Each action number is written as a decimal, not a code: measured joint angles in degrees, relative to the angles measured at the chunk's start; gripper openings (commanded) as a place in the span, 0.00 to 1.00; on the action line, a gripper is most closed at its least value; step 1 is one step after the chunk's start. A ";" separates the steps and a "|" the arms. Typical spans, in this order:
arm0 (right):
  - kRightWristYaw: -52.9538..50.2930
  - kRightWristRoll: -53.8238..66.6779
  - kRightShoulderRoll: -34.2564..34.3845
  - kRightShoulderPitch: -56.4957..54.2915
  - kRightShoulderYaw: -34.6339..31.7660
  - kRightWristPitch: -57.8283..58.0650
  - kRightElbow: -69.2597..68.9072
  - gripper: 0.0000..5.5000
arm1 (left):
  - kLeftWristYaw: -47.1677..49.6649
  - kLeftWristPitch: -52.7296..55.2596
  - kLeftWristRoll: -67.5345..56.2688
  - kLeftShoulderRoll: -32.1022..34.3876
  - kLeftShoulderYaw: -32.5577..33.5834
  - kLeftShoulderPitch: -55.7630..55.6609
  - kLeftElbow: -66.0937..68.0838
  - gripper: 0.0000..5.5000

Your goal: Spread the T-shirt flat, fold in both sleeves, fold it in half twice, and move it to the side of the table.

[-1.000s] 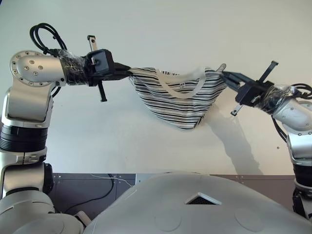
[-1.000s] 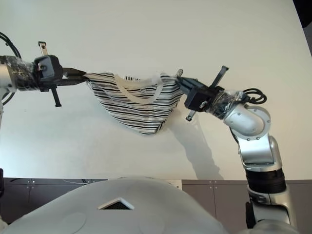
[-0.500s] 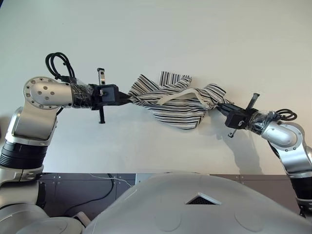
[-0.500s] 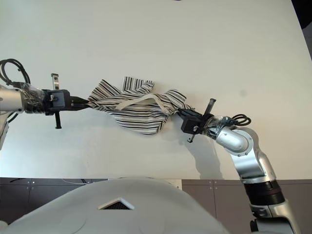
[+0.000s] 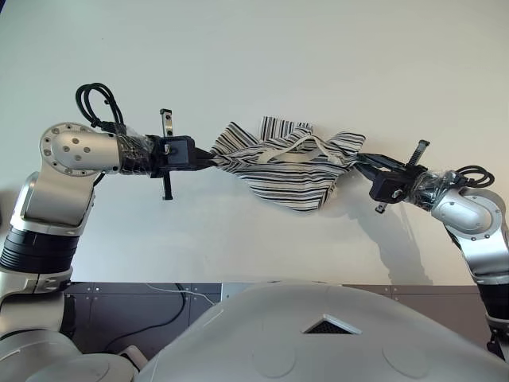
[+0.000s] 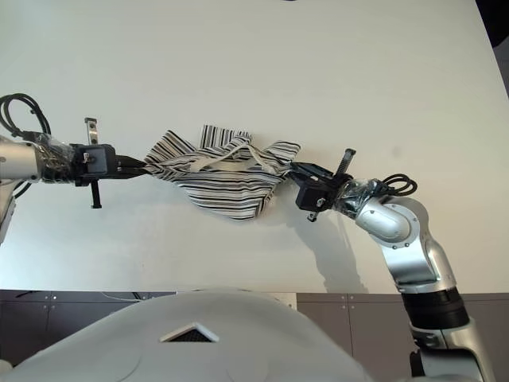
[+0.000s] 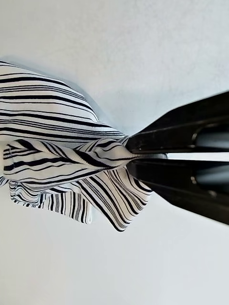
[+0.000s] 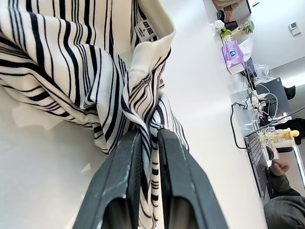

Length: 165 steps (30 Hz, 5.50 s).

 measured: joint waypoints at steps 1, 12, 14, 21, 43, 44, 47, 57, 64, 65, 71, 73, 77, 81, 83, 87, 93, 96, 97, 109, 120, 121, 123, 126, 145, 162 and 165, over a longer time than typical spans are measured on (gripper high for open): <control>0.00 -0.07 -0.29 -0.35 -0.11 -0.13 -0.44 0.11 | 0.00 -0.04 0.00 0.00 0.00 0.00 0.13 0.02; -0.97 -6.19 -1.15 -1.46 1.27 -4.51 -1.17 0.11 | -0.01 -0.32 0.23 0.00 -0.15 -0.38 0.72 0.02; -1.50 -6.64 -1.17 -1.53 1.24 -5.00 0.44 0.11 | -0.03 -0.39 0.25 0.00 -0.34 -0.84 1.06 0.02; -3.14 -4.84 -3.25 -3.78 -0.49 -8.17 13.61 0.11 | -0.08 -1.70 0.41 0.00 -0.64 -1.50 1.93 0.02; 13.85 22.65 1.75 -13.41 -0.96 5.15 27.70 0.11 | -1.49 -2.88 0.48 0.00 -3.37 -5.15 4.52 0.02; 14.31 23.21 1.97 -13.97 -1.08 5.95 28.20 0.11 | -1.50 -3.02 0.48 0.00 -3.58 -5.17 4.54 0.02; 15.73 24.82 2.01 -15.34 -2.07 7.58 29.95 0.11 | -1.89 -3.48 0.50 0.00 -3.96 -5.35 5.13 0.02; 23.24 27.13 2.39 -17.84 -1.80 13.50 32.22 0.11 | -2.71 -4.25 1.02 0.00 -4.40 -5.96 5.84 0.02; 24.67 27.07 3.63 -24.01 -1.66 14.21 37.32 0.14 | -3.41 -4.67 1.55 0.01 -4.66 -6.64 6.27 0.02; 24.72 27.06 3.72 -24.42 -1.66 14.20 37.75 0.17 | -3.54 -4.77 1.58 0.00 -4.73 -6.74 6.37 0.02; 27.92 27.10 3.76 -24.89 -0.85 15.48 38.40 0.23 | -3.91 -5.99 1.73 0.00 -4.86 -6.78 7.33 0.02; 29.07 27.07 3.84 -25.11 -0.28 15.86 38.95 0.23 | -3.93 -6.25 1.73 0.00 -4.86 -6.78 7.46 0.02; 29.31 26.44 4.48 -27.88 0.02 15.74 42.39 0.23 | -4.01 -6.42 1.74 0.00 -4.88 -6.80 7.78 0.02; 30.17 26.55 4.62 -28.55 -0.01 15.72 42.80 0.11 | -4.29 -6.44 1.78 0.00 -4.92 -6.99 7.92 0.02; 30.80 26.78 4.62 -28.26 -0.05 15.74 42.27 0.04 | -4.32 -6.45 1.80 0.00 -4.92 -7.02 7.92 0.02; 31.38 27.05 4.64 -27.20 -0.05 15.84 40.94 0.03 | -4.33 -6.45 2.00 -0.01 -4.93 -7.25 7.92 0.02; 29.81 27.09 5.09 -25.79 -0.53 15.72 38.63 0.03 | -4.32 -6.42 2.14 -0.55 -4.91 -8.19 8.40 0.02; 26.32 27.08 5.09 -23.69 -2.75 14.78 34.10 0.03 | -2.36 -5.15 1.58 -3.34 -4.42 -9.52 9.50 0.02; 24.79 27.09 5.06 -22.63 -3.81 14.56 31.76 0.03 | -1.25 -4.64 1.50 -4.14 -3.92 -10.23 10.17 0.02; 1.67 29.32 5.06 -24.12 -20.81 17.71 2.69 0.03 | 18.49 4.34 -10.28 -16.29 11.97 -17.52 4.25 0.02; -8.29 29.50 0.34 -48.69 -25.56 22.54 -4.91 0.03 | 30.34 6.40 -18.02 -11.57 27.68 -28.54 -8.30 0.02; -7.98 31.09 -0.94 -50.18 -26.72 23.69 -5.79 0.03 | 29.17 7.54 -20.49 -9.29 29.55 -29.47 -9.36 0.02; -7.82 33.26 -3.34 -52.08 -28.64 25.40 -6.98 0.03 | 27.08 10.39 -24.90 -5.91 32.23 -29.56 -11.62 0.02; -7.87 38.18 -5.91 -55.52 -32.00 29.43 -9.87 0.03 | 25.86 14.79 -30.57 -1.79 37.07 -28.30 -16.38 0.02; -1.88 21.82 10.04 -43.51 -1.15 15.25 38.29 0.03 | 22.38 -3.05 3.39 -17.24 -4.41 -26.36 26.85 0.02; -23.59 -2.85 26.45 -71.43 9.08 8.11 96.19 0.15 | 48.46 2.74 11.94 -39.88 2.33 -52.03 88.64 0.02; -25.56 -4.65 26.00 -71.42 9.15 8.27 96.26 0.18 | 50.12 2.41 13.52 -39.58 2.73 -52.01 88.82 0.02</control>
